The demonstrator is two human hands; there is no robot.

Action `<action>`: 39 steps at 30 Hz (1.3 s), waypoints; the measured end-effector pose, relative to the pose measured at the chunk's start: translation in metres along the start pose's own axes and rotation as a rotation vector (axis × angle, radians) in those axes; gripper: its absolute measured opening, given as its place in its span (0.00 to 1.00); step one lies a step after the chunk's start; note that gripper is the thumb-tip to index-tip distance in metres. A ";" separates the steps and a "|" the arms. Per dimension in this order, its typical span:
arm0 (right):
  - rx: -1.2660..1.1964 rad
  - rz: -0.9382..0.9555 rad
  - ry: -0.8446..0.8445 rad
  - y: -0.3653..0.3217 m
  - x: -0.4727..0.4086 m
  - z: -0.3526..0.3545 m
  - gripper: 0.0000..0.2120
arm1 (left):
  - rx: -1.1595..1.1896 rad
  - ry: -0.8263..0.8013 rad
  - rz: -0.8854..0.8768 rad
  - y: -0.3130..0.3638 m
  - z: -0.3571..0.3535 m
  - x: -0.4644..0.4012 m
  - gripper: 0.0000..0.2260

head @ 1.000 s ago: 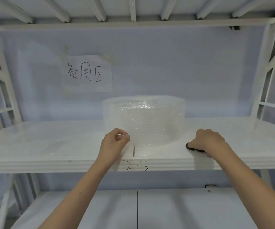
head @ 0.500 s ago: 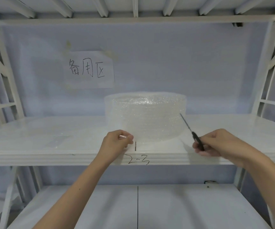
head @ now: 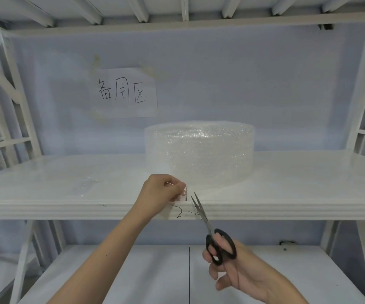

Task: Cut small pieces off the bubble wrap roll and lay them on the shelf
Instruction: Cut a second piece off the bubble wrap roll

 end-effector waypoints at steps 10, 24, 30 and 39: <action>-0.110 0.011 -0.056 0.001 -0.019 -0.005 0.23 | 0.076 -0.110 0.049 0.004 -0.005 0.000 0.06; -0.157 0.095 -0.137 -0.017 -0.047 -0.002 0.28 | 0.114 -0.118 0.081 -0.003 -0.008 0.004 0.04; -0.066 0.149 -0.086 -0.019 -0.044 0.005 0.30 | 0.094 -0.109 0.064 -0.006 -0.009 0.003 0.04; -0.035 0.134 -0.074 -0.025 -0.049 0.000 0.24 | 0.099 -0.118 0.034 -0.005 -0.009 0.003 0.05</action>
Point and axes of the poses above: each hand's wrist, its own x-axis away from the middle knuckle, its own z-axis out of the back of the hand, y = z × x, the point moved 9 cm from there along -x, towards the middle knuckle, and after that the axes turned 9 degrees about z, right-handed, at the moved point
